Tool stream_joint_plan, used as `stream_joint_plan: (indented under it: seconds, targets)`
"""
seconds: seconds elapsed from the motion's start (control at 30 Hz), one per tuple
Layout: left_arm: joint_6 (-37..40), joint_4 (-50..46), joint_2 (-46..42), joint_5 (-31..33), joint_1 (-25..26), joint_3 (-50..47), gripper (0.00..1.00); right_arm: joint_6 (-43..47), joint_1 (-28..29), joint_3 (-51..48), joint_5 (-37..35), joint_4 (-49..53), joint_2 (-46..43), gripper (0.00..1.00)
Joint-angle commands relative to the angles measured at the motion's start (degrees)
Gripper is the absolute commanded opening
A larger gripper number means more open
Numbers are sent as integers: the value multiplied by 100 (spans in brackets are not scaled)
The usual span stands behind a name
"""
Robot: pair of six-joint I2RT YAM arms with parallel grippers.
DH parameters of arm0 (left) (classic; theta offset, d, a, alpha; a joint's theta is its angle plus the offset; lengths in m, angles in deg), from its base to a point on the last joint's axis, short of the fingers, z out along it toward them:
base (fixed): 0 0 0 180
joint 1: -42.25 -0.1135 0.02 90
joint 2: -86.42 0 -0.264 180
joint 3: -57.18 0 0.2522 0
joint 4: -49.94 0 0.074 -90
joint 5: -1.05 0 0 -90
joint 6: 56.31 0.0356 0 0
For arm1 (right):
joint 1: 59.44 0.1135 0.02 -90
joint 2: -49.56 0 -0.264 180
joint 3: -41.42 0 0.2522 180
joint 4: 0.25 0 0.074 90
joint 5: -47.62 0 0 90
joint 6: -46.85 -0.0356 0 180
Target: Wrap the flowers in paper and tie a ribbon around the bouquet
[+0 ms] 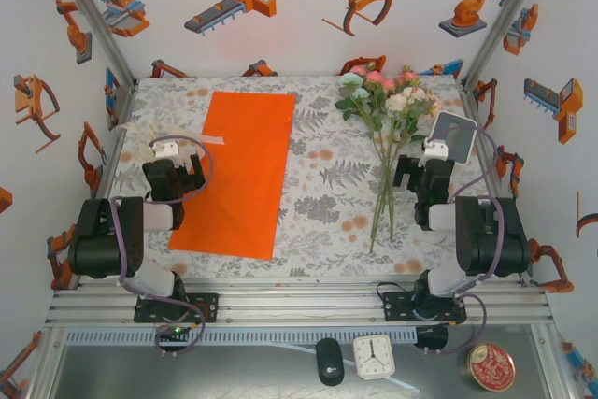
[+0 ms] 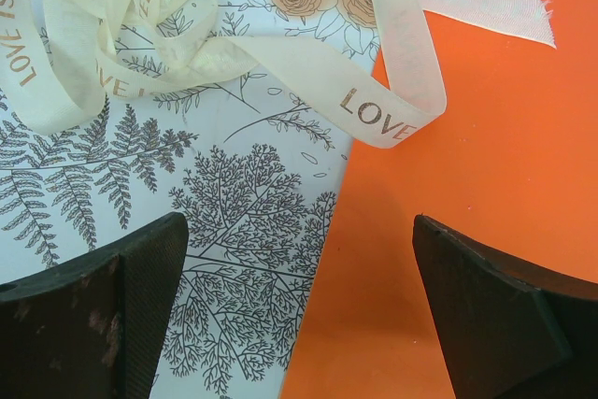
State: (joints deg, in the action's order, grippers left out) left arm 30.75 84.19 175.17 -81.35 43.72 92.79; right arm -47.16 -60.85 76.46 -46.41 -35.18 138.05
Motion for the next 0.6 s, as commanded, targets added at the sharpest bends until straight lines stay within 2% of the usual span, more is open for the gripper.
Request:
stream_joint_plan:
  seconds: [0.0,0.23,0.43,0.5,0.57]
  targets:
    - [-16,51,-48,-71,-7,118,97,-3,-26,87,-45,-141,2,99]
    - [-13,-11,-204,-53,6,85,97,-7,-20,17,-48,-141,-146,99]
    - [-25,-731,-925,351,143,123,97,-21,-21,13,-163,252,-645,99]
    - [-27,-1152,-1316,750,332,185,97,-84,-1,114,-404,736,-951,98]
    - [-372,-1970,-1931,1137,524,369,97,-435,21,499,-770,1932,-1473,98]
